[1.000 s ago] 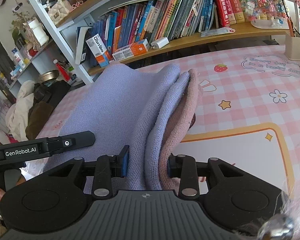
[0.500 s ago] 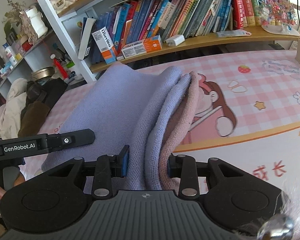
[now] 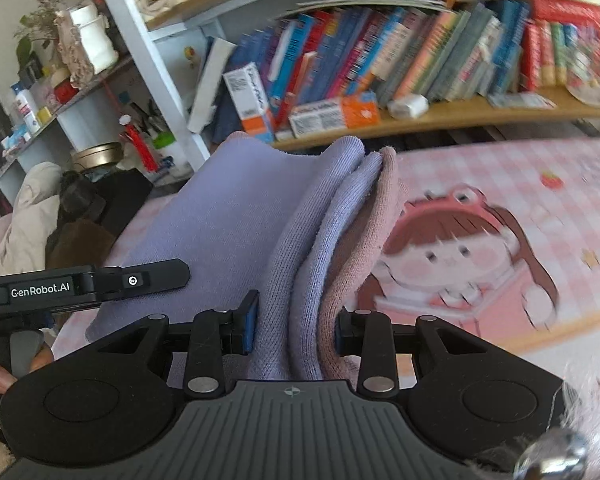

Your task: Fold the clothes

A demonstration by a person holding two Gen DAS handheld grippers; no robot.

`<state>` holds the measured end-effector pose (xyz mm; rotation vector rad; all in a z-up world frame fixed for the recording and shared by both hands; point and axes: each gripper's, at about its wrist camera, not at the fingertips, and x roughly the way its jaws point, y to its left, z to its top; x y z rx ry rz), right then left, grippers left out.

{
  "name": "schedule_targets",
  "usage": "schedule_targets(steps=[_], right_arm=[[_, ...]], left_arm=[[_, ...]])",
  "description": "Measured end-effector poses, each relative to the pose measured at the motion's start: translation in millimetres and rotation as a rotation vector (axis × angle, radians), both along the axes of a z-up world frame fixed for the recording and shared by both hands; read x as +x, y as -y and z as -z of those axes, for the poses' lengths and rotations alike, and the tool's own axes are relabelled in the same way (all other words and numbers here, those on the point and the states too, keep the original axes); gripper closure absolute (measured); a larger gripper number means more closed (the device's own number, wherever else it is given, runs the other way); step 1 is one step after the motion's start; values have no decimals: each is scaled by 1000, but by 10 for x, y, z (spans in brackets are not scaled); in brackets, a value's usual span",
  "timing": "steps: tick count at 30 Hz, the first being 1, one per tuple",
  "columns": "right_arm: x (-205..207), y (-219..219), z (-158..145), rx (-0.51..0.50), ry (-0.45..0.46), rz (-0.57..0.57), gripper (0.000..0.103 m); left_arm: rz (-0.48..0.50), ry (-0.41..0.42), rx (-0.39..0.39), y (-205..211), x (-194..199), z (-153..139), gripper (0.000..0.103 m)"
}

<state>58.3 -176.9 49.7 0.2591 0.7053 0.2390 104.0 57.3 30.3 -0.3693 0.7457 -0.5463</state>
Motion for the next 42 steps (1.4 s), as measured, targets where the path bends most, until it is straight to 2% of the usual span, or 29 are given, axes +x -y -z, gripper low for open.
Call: schedule_targets(steps=[9, 19, 24, 26, 28, 30, 34, 38, 42], right_arm=[[743, -393, 77, -53, 63, -60, 72], [1486, -588, 392, -147, 137, -129, 72], [1754, -574, 635, -172, 143, -175, 71], [1821, -545, 737, -168, 120, -179, 67], [1839, -460, 793, -124, 111, -157, 64], [1845, -386, 825, -81, 100, -133, 55], [1821, -347, 813, -76, 82, -78, 37], [1746, -326, 740, -95, 86, -35, 32], [1574, -301, 586, -142, 125, 41, 27]], left_arm=[[-75, 30, 5, -349, 549, 102, 61], [-154, 47, -18, -467, 1130, 502, 61], [-200, 4, -20, -484, 1278, 770, 60], [-207, -13, -15, -502, 1300, 836, 59], [-205, -15, -17, -522, 1293, 849, 55], [-198, -14, -8, -531, 1283, 844, 53], [-214, -1, 43, -521, 1255, 791, 45], [-252, 50, 120, -520, 1138, 660, 42], [-271, 100, 149, -522, 957, 487, 38]])
